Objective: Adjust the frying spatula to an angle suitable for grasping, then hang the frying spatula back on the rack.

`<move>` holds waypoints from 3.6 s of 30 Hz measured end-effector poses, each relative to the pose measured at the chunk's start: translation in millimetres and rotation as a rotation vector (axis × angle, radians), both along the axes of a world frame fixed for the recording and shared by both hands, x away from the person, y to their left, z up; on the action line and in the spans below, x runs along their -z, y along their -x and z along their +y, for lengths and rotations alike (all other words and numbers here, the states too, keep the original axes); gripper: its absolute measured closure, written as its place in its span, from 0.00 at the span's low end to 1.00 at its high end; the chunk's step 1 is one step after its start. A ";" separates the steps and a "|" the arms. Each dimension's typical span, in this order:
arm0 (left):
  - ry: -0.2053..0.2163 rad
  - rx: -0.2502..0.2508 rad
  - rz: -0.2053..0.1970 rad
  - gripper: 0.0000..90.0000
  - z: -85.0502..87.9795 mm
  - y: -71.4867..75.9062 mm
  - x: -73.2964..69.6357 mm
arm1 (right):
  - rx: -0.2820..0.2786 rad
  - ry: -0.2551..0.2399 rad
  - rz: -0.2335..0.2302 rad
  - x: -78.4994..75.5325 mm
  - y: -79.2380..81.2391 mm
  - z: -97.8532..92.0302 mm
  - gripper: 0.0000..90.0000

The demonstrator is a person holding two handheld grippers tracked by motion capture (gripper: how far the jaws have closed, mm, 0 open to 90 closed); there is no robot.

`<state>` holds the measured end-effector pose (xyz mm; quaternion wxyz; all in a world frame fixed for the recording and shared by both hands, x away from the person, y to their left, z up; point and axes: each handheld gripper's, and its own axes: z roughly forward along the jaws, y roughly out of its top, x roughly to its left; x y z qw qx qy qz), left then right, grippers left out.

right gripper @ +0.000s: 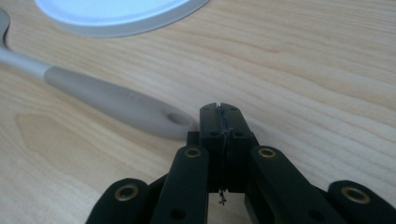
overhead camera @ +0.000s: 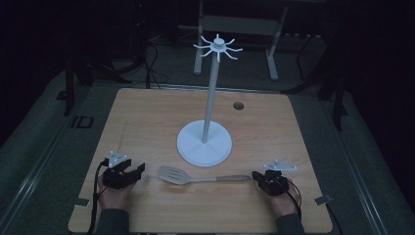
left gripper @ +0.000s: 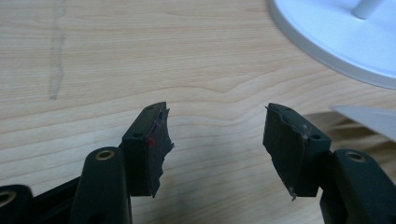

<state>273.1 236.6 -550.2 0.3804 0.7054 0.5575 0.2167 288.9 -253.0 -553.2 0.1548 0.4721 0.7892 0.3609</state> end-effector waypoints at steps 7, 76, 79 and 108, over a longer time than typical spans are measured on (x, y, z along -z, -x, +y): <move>-0.033 0.072 -0.066 0.49 -11.8 5.3 -13.4 | -0.008 0.003 0.013 3.5 -0.8 5.4 1.00; -0.191 0.434 -0.079 0.49 -100.9 -26.6 -76.9 | 0.074 -0.165 -0.085 -5.1 -7.6 -24.0 0.61; -0.195 0.440 -0.078 0.49 -103.0 -27.2 -76.8 | 0.092 -0.161 -0.103 -6.2 -7.6 -28.0 0.58; -0.262 0.550 -0.031 0.48 -126.0 -35.2 -72.6 | 0.070 -0.203 -0.122 -21.2 -5.4 -37.9 0.48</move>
